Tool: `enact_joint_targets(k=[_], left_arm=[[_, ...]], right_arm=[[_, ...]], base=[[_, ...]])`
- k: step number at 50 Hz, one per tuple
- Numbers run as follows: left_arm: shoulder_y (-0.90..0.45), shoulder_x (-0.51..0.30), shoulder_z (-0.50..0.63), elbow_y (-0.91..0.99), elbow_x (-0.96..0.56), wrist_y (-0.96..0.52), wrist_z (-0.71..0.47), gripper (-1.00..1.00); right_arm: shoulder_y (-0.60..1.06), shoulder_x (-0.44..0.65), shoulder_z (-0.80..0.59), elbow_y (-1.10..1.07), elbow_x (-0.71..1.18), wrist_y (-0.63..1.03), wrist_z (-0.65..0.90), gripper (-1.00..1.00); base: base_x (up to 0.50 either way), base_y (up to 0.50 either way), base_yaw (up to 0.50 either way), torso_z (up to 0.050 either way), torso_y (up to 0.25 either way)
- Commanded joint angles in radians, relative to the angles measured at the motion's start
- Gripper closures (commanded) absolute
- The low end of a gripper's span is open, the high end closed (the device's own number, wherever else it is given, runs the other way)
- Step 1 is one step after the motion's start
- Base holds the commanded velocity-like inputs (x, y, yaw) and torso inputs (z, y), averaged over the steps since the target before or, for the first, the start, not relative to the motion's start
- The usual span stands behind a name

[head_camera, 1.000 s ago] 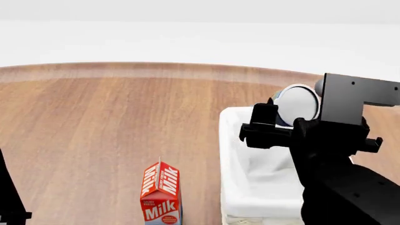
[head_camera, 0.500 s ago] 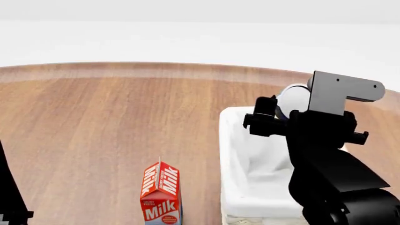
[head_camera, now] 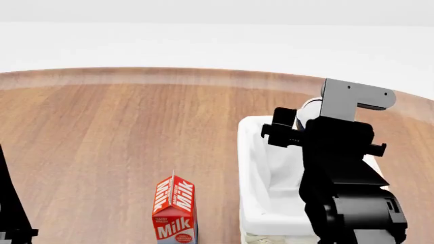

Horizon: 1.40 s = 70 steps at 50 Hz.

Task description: Pick up the alphabet soup and the tomato sauce, and put them in the basket.

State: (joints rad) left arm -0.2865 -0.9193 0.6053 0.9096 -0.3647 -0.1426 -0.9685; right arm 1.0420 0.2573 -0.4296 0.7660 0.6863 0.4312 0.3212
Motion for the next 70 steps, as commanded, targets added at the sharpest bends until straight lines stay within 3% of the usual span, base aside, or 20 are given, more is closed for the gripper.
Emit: enact_joint_targets(k=[1,50,70], left_arm=[[0.006,0.001,0.002,-0.007,0.005,0.011,0.003,-1.0],[0.019,-0.001,-0.003,-0.019,0.007,0.028,0.007,-1.0],[0.017,0.005,0.0,-0.021,0.009,0.022,0.01,-1.0]], right_arm=[[0.063,-0.042,-0.033,0.11,-0.068,0.026,-0.055,1.0],[0.095,-0.101,-0.036,0.363,-0.07,0.035,-0.074,1.0],[0.089,-0.092,-0.037,0.366,-0.074,0.038,-0.056,1.0]], base=[[0.0,0.0,0.0,0.0,0.0],[0.0,0.0,0.0,0.0,0.001],[0.0,0.0,0.0,0.001,0.001]])
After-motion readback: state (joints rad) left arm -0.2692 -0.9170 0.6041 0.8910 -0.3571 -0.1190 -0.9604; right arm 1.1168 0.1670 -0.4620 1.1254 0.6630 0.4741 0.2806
